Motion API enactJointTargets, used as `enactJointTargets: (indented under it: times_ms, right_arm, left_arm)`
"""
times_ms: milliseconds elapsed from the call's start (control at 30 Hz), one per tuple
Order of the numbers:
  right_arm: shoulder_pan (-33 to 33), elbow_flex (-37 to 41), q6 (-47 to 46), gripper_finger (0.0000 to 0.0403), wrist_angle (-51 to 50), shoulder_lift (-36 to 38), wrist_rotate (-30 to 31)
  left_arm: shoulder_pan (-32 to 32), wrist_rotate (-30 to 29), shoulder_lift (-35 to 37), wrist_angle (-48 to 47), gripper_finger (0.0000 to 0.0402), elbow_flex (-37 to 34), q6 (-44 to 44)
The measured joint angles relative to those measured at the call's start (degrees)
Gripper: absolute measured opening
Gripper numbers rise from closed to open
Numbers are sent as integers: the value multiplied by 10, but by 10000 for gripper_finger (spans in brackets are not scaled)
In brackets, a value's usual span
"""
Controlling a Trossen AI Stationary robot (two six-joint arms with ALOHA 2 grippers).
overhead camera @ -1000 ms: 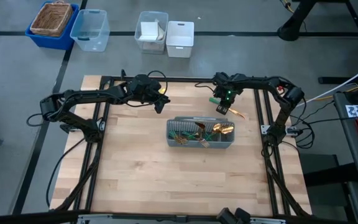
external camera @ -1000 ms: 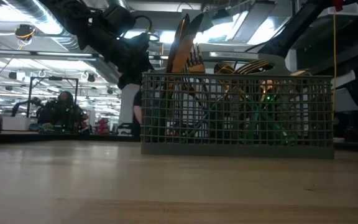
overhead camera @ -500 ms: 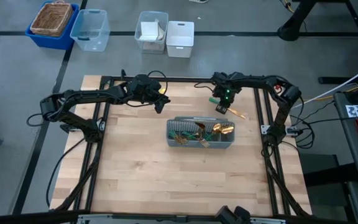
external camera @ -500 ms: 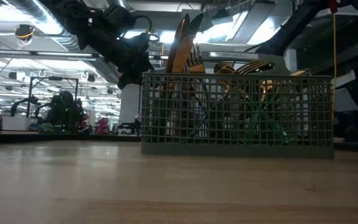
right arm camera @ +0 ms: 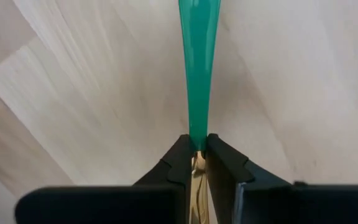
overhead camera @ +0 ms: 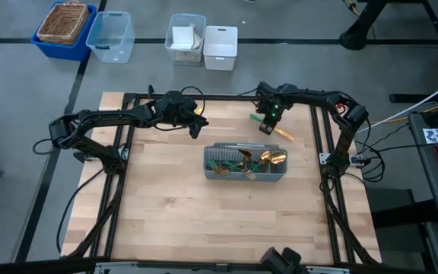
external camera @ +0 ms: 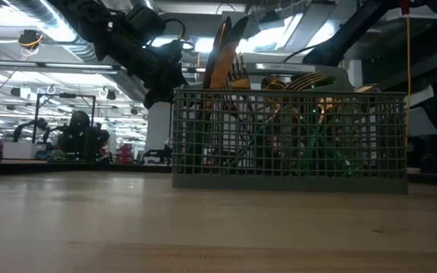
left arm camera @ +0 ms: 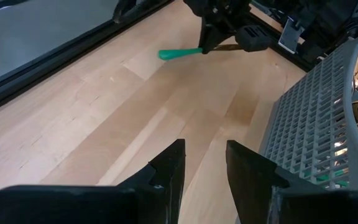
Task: Sort silverware
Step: Put the green knife into the gray utensil holder
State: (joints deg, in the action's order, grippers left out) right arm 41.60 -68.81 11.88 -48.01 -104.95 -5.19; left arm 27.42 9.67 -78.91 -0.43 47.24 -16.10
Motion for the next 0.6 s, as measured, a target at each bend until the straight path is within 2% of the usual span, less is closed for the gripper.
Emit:
enactJointTargets:
  times_ms: [333,600]
  right_arm:
    - [0,-63,0,41,-1,1,0]
    - [0,-138,0,41,-13,2,-5]
  left_arm:
    - [0,-1,0,48,107,0,0]
    - [0,-9,0,49,107,0,0]
